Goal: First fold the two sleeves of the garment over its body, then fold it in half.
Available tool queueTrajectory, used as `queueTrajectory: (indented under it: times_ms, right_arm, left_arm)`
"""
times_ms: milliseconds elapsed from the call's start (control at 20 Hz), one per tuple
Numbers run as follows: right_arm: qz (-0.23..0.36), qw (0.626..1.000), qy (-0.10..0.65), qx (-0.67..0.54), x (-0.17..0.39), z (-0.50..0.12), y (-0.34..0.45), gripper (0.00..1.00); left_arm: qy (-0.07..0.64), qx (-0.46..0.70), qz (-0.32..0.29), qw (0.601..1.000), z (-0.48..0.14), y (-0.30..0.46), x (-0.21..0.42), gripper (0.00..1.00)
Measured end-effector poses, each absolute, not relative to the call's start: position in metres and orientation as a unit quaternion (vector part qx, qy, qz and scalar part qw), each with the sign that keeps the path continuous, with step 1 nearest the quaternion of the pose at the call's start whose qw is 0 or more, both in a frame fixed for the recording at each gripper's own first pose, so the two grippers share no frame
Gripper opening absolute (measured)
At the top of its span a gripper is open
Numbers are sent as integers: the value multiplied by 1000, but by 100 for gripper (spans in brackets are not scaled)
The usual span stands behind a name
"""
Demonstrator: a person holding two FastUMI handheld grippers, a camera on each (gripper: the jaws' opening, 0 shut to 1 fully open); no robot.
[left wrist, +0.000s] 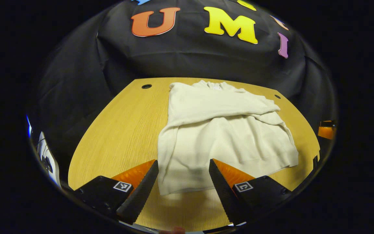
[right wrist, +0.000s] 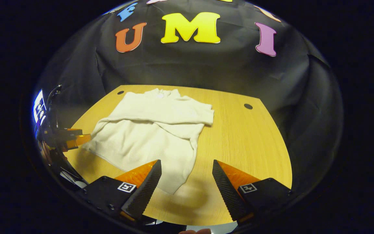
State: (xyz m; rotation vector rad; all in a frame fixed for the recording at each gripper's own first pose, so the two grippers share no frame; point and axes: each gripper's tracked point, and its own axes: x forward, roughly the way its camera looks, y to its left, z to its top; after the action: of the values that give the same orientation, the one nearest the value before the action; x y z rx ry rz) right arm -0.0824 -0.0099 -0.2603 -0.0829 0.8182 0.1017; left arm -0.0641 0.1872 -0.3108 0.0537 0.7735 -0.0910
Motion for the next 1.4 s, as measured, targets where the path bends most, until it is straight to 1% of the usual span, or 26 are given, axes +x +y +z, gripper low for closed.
queueTrajectory:
  times_ms: [200, 400, 650, 800, 1050, 1100, 1150, 1250, 1300, 1400]
  right_arm:
    - [28, 898, 438, -23, -94, -291, -12, 99]
    - [1, 884, 467, -7, -98, -318, -11, 99]
    - [2, 869, 494, -16, -103, -349, 6, 99]
    - [-13, 864, 503, -5, -103, -360, 9, 99]
    - [-35, 848, 528, 25, -102, -380, 19, 99]
    - [-37, 852, 521, 24, -98, -380, 19, 99]
    - [-36, 850, 524, 21, -99, -381, 20, 99]
    - [-33, 851, 524, 16, -99, -381, 19, 99]
    - [-32, 851, 525, 15, -98, -381, 20, 98]
    - [-30, 849, 527, 15, -97, -381, 19, 99]
  left_arm:
    - [411, 4, -34, 911, -334, 211, -72, 99]
    - [436, -26, -39, 899, -348, 211, -71, 99]
    - [441, -39, -57, 895, -351, 196, -62, 99]
    - [447, -54, -53, 891, -350, 190, -59, 99]
    - [466, -74, -28, 881, -350, 189, -56, 97]
    - [470, -74, -23, 879, -351, 191, -56, 100]
    - [475, -69, -18, 877, -351, 192, -58, 96]
    - [481, -62, -12, 874, -353, 196, -58, 92]
    - [481, -68, -13, 874, -353, 195, -57, 87]
    - [478, -90, -17, 874, -349, 195, -59, 83]
